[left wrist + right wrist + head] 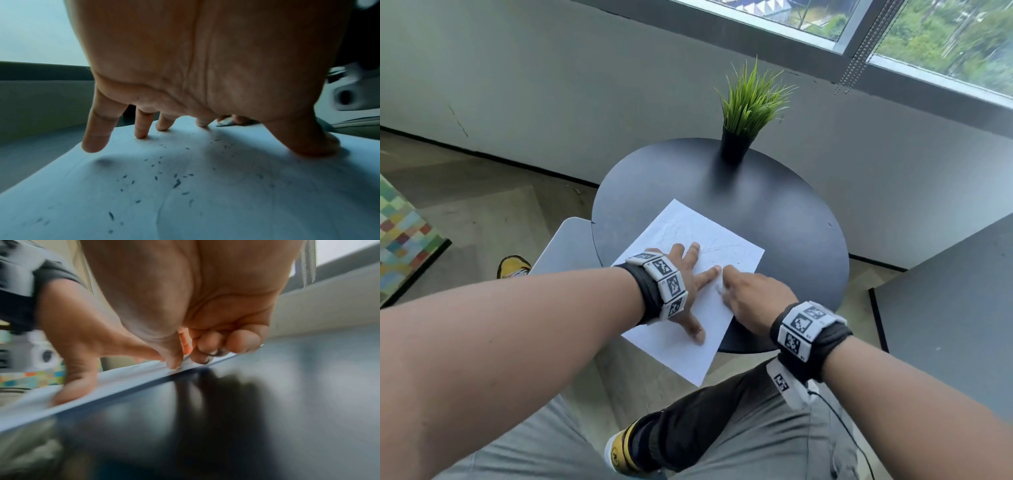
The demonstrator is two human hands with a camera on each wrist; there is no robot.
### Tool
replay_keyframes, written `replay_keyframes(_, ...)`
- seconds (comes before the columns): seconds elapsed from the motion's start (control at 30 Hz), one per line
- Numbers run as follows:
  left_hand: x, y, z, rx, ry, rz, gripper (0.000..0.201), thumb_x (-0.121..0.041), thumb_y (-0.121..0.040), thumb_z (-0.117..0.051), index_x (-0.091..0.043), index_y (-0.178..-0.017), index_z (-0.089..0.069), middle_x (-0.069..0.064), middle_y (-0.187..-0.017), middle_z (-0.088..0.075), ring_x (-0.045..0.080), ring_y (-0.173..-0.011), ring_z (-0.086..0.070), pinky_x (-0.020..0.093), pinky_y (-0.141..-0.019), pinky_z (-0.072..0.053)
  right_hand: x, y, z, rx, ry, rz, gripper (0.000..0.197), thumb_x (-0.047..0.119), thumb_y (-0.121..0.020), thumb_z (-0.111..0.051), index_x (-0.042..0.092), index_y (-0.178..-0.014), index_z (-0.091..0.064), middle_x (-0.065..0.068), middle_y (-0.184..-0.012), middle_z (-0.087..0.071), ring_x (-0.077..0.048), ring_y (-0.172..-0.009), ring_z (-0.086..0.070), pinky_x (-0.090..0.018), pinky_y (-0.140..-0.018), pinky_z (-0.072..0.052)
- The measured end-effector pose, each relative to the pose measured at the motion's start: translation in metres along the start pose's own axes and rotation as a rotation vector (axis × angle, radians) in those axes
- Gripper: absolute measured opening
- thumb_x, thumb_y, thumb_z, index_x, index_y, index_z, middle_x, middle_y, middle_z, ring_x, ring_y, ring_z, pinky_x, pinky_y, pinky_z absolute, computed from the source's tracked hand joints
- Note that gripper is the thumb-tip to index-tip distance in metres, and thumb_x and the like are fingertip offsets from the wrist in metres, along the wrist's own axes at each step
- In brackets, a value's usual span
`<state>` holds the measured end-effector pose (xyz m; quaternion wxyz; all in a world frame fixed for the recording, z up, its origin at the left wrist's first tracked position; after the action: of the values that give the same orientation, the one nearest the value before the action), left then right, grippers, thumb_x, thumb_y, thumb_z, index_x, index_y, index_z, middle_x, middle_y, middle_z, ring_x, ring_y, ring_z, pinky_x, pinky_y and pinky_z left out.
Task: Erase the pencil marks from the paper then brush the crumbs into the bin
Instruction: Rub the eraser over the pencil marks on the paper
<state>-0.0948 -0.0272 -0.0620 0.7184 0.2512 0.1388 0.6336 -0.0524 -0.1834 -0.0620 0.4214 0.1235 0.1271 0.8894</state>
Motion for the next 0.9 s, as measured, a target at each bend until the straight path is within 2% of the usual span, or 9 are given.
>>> replay_keyframes(0.07, -0.008, 0.005, -0.004, -0.019, -0.034, -0.028, 0.128, -0.098, -0.059, -0.051, -0.044, -0.157, 0.01, 0.015, -0.166, 0.007, 0.041, -0.144, -0.017, 0.061, -0.103, -0.032, -0.02, -0.004, 0.01, 0.006, 0.019, -0.049, 0.025, 0.047, -0.1, -0.031, 0.023, -0.098, -0.037, -0.005, -0.1, -0.062, -0.031, -0.087, -0.056, -0.043, -0.076, -0.051)
replay_keyframes(0.17, -0.012, 0.011, 0.001, -0.1, 0.012, -0.132, 0.099, -0.09, -0.072, -0.052, -0.044, -0.155, -0.021, 0.01, -0.152, -0.029, 0.034, -0.134, -0.032, 0.05, -0.1, -0.037, -0.04, -0.005, 0.017, 0.028, 0.045, -0.094, 0.022, 0.042, -0.1, -0.035, 0.022, -0.104, -0.043, -0.006, -0.106, -0.061, -0.032, -0.094, -0.057, -0.043, -0.079, -0.051)
replay_keyframes(0.2, -0.009, 0.012, 0.003, -0.131, 0.084, -0.155, 0.09, -0.086, -0.076, -0.052, -0.044, -0.152, -0.028, 0.006, -0.148, -0.034, 0.031, -0.133, -0.034, 0.048, -0.102, -0.039, -0.044, -0.005, 0.019, 0.029, 0.051, -0.103, 0.022, 0.041, -0.1, -0.036, 0.022, -0.105, -0.044, -0.007, -0.107, -0.061, -0.032, -0.096, -0.057, -0.042, -0.079, -0.051)
replay_keyframes(0.3, 0.016, 0.009, -0.006, -0.194, 0.225, -0.09, 0.087, -0.083, -0.08, -0.051, -0.043, -0.153, -0.027, 0.003, -0.161, -0.02, 0.028, -0.145, -0.022, 0.05, -0.113, -0.033, -0.05, -0.005, 0.022, 0.03, 0.053, -0.132, 0.023, 0.041, -0.1, -0.036, 0.021, -0.107, -0.045, -0.007, -0.105, -0.061, -0.032, -0.095, -0.056, -0.041, -0.079, -0.051)
replay_keyframes(0.4, 0.038, 0.005, -0.027, -0.172, 0.213, 0.002, 0.11, -0.092, -0.072, -0.046, -0.038, -0.159, -0.007, 0.002, -0.169, 0.003, 0.025, -0.155, 0.001, 0.056, -0.121, -0.013, -0.045, -0.005, 0.022, 0.025, 0.041, -0.152, 0.024, 0.042, -0.1, -0.035, 0.02, -0.103, -0.043, -0.007, -0.1, -0.06, -0.033, -0.089, -0.056, -0.041, -0.078, -0.052)
replay_keyframes(0.5, 0.037, 0.002, -0.032, -0.112, 0.177, -0.042, 0.128, -0.098, -0.062, -0.047, -0.035, -0.159, 0.007, -0.002, -0.168, 0.017, 0.023, -0.155, 0.013, 0.062, -0.119, -0.008, -0.025, -0.009, 0.023, -0.021, 0.013, -0.11, 0.025, 0.043, -0.1, -0.035, 0.019, -0.103, -0.042, -0.009, -0.102, -0.062, -0.033, -0.09, -0.057, -0.042, -0.079, -0.051)
replay_keyframes(0.7, 0.029, -0.003, -0.025, -0.062, 0.149, -0.112, 0.139, -0.095, -0.056, -0.06, -0.035, -0.159, 0.012, -0.002, -0.167, 0.024, 0.025, -0.154, 0.018, 0.074, -0.114, -0.008, 0.038, 0.006, 0.0, 0.095, 0.043, 0.354, 0.019, 0.04, -0.098, -0.043, 0.023, -0.106, -0.047, -0.001, -0.105, -0.064, -0.03, -0.097, -0.06, -0.041, -0.073, -0.049)
replay_keyframes(0.8, 0.03, -0.004, -0.028, -0.05, 0.151, -0.112, 0.139, -0.096, -0.055, -0.058, -0.037, -0.158, 0.016, -0.004, -0.166, 0.025, 0.024, -0.154, 0.02, 0.079, -0.11, -0.009, 0.011, -0.008, 0.01, 0.05, 0.038, 0.175, 0.022, 0.042, -0.1, -0.037, 0.023, -0.109, -0.044, -0.004, -0.11, -0.063, -0.031, -0.098, -0.059, -0.037, -0.072, -0.045)
replay_keyframes(0.9, 0.032, -0.006, -0.029, -0.045, 0.147, -0.112, 0.138, -0.097, -0.055, -0.056, -0.038, -0.157, 0.017, -0.005, -0.166, 0.026, 0.023, -0.154, 0.019, 0.079, -0.109, -0.01, -0.015, -0.021, 0.021, -0.042, 0.076, -0.033, 0.02, 0.04, -0.101, -0.033, 0.021, -0.094, -0.032, -0.009, -0.106, -0.063, -0.034, -0.089, -0.059, -0.037, -0.067, -0.044)
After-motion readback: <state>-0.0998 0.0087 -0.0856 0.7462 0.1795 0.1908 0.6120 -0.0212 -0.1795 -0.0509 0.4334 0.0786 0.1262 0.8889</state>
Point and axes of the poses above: each hand's wrist, its own y-axis away from the middle knuckle, its own z-axis out of the back of the hand, x = y × z, the point moved 2 cm from there along -y, towards the middle knuckle
